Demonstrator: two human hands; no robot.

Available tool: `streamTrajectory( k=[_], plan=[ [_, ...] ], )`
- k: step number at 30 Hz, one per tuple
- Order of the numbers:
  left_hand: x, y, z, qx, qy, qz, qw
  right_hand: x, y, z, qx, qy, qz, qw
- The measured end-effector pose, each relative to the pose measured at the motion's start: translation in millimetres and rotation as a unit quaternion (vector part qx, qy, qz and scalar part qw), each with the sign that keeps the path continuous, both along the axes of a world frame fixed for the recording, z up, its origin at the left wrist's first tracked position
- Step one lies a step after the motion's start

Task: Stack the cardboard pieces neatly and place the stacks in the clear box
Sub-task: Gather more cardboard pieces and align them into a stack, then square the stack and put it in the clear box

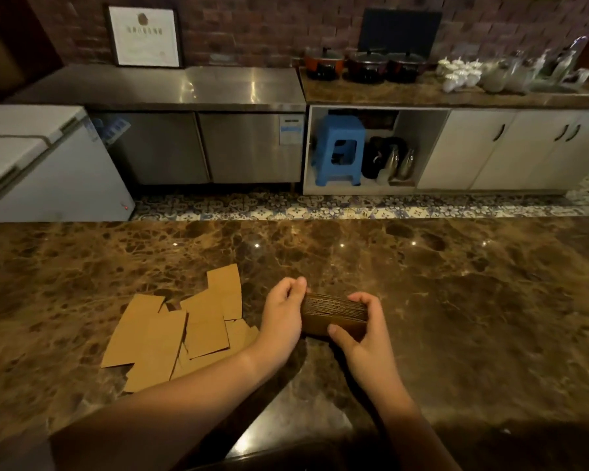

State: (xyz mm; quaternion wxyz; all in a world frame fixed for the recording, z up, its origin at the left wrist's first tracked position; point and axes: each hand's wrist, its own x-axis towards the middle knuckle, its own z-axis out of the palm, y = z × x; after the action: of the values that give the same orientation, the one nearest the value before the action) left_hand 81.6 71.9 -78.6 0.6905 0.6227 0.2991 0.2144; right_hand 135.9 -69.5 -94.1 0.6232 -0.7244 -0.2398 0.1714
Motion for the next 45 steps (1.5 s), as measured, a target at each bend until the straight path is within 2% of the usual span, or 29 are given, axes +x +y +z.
streamTrajectory(
  k=[3,6,8,14,29,33,36,38,40,42,45],
  plan=[
    [-1,-5,-12,0.0,-0.011,0.018,1.0,-3,5,-11,0.039,0.053,-0.041,0.997],
    [0,-9,-17,-0.002,-0.026,0.022,0.999,0,8,-23,0.04,0.029,-0.145,0.988],
    [2,-9,-19,0.005,-0.035,0.024,0.999,1,12,-26,0.046,0.022,-0.165,0.985],
    [4,-8,-19,-0.063,-0.047,0.007,0.997,5,22,-25,0.162,0.143,-0.17,0.961],
    [6,-2,-15,-0.061,-0.072,-0.011,0.996,7,20,-25,0.158,0.141,-0.138,0.968],
    [5,0,-20,-0.083,-0.063,-0.021,0.994,2,16,-28,0.129,0.135,-0.11,0.976],
    [6,1,-22,-0.093,-0.063,-0.022,0.993,7,6,-28,0.101,0.123,-0.037,0.987],
    [5,1,-21,-0.09,-0.059,-0.022,0.994,15,-1,-27,0.03,0.057,0.013,0.998],
    [5,1,-21,-0.071,-0.054,-0.023,0.996,22,-4,-24,-0.054,-0.004,0.023,0.998],
    [6,3,-18,-0.038,-0.031,-0.032,0.998,26,-4,-19,-0.081,-0.005,0.008,0.997],
    [6,9,-9,-0.004,0.022,-0.071,0.997,27,-4,-10,-0.068,0.043,0.0,0.997]
  ],
)
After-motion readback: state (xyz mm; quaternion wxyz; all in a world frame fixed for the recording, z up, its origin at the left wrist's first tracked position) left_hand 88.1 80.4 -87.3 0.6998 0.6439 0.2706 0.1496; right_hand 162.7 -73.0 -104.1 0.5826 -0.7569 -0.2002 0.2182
